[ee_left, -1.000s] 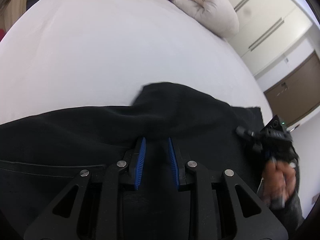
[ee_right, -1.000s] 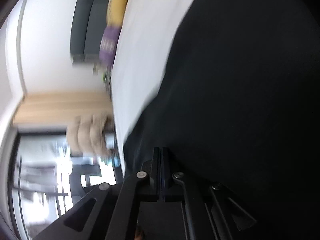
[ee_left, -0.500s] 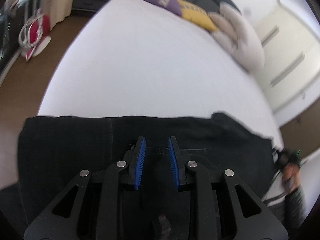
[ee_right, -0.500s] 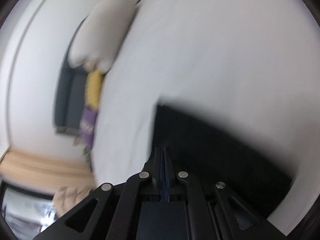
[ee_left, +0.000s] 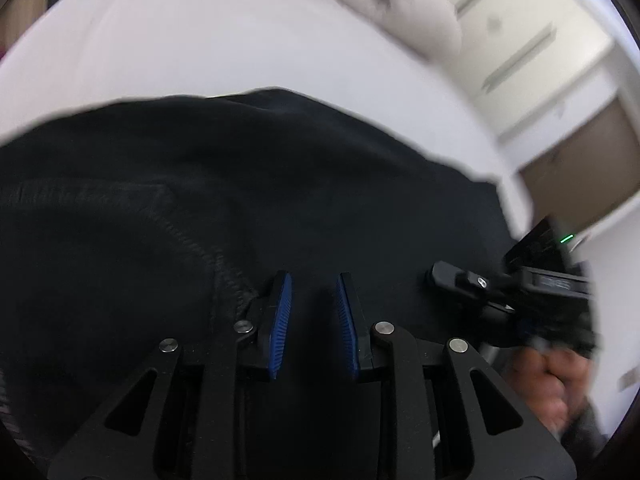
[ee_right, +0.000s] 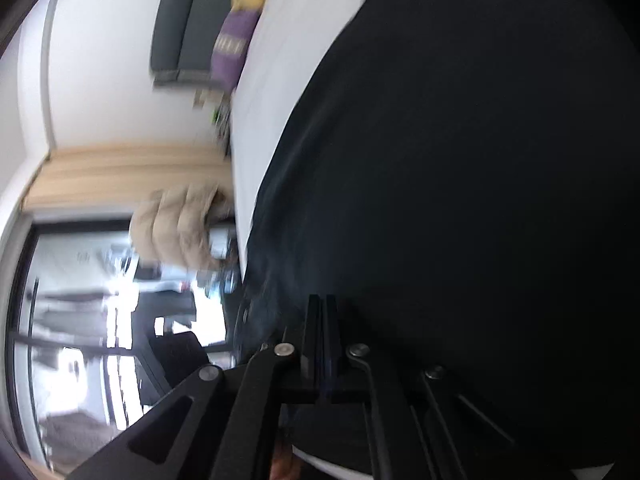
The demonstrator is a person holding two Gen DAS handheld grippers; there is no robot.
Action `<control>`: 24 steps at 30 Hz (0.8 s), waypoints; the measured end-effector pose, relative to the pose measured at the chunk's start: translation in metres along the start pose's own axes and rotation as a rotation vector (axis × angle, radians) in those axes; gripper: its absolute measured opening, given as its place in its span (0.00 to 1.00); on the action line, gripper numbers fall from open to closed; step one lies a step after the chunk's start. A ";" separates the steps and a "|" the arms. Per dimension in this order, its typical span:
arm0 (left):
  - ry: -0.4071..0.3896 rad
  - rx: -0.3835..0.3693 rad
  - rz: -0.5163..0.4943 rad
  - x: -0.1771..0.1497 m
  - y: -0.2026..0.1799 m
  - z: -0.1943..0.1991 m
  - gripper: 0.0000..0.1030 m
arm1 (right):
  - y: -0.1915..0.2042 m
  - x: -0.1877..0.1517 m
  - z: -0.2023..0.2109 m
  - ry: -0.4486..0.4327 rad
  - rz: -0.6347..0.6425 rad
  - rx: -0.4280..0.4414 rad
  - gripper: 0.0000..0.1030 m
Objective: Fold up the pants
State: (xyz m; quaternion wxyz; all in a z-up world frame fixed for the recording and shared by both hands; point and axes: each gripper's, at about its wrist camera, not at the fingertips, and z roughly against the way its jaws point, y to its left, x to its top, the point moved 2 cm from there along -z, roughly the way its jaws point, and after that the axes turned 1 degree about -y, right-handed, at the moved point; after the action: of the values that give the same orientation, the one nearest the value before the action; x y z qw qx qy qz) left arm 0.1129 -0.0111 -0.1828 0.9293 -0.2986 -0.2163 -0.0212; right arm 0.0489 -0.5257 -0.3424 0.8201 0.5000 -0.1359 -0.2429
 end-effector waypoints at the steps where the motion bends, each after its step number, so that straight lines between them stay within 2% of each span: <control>1: 0.001 -0.002 0.019 0.002 0.008 0.006 0.22 | -0.007 0.009 0.012 -0.032 -0.018 0.003 0.00; 4: 0.000 -0.024 0.054 0.001 0.029 0.025 0.22 | -0.039 0.047 0.046 -0.160 -0.083 0.007 0.00; 5: -0.010 -0.026 0.072 0.002 0.036 0.031 0.22 | -0.039 0.063 0.053 -0.202 -0.076 -0.008 0.00; 7: -0.036 0.016 0.094 0.003 0.052 0.046 0.22 | -0.041 0.086 0.080 -0.291 -0.039 -0.081 0.00; 9: -0.062 0.030 0.133 0.004 0.069 0.060 0.22 | -0.057 0.109 0.117 -0.371 -0.066 -0.099 0.00; 12: -0.100 0.070 0.181 0.002 0.108 0.096 0.22 | -0.086 0.119 0.185 -0.494 -0.114 -0.128 0.00; 13: -0.117 0.108 0.195 -0.002 0.122 0.112 0.22 | -0.094 0.117 0.206 -0.532 -0.131 -0.142 0.00; 14: -0.134 0.112 0.204 -0.004 0.127 0.124 0.22 | -0.104 0.110 0.228 -0.574 -0.161 -0.155 0.00; 15: -0.152 0.130 0.212 -0.003 0.137 0.136 0.22 | -0.107 0.108 0.245 -0.608 -0.188 -0.154 0.00; 16: -0.172 0.153 0.213 -0.002 0.140 0.146 0.22 | -0.106 0.106 0.257 -0.634 -0.190 -0.164 0.04; 17: -0.192 0.190 0.209 0.001 0.143 0.158 0.22 | -0.097 0.101 0.263 -0.648 -0.166 -0.193 0.04; 18: -0.208 0.216 0.206 0.004 0.143 0.165 0.22 | -0.088 0.102 0.262 -0.637 -0.146 -0.201 0.04; 19: -0.231 0.200 0.207 0.010 0.134 0.169 0.22 | -0.079 0.097 0.257 -0.610 -0.126 -0.190 0.04; 21: -0.239 0.156 0.190 0.019 0.126 0.176 0.22 | -0.057 0.076 0.226 -0.504 -0.073 -0.117 0.04; 24: -0.191 0.088 0.091 0.034 0.078 0.148 0.22 | -0.015 0.032 0.146 -0.270 0.030 -0.039 0.04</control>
State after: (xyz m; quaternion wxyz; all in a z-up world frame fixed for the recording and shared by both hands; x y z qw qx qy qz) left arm 0.0994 0.1389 -0.1036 0.9167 -0.2677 -0.2906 0.0589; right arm 0.0036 -0.6587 -0.2891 0.8074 0.4446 -0.2479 -0.2984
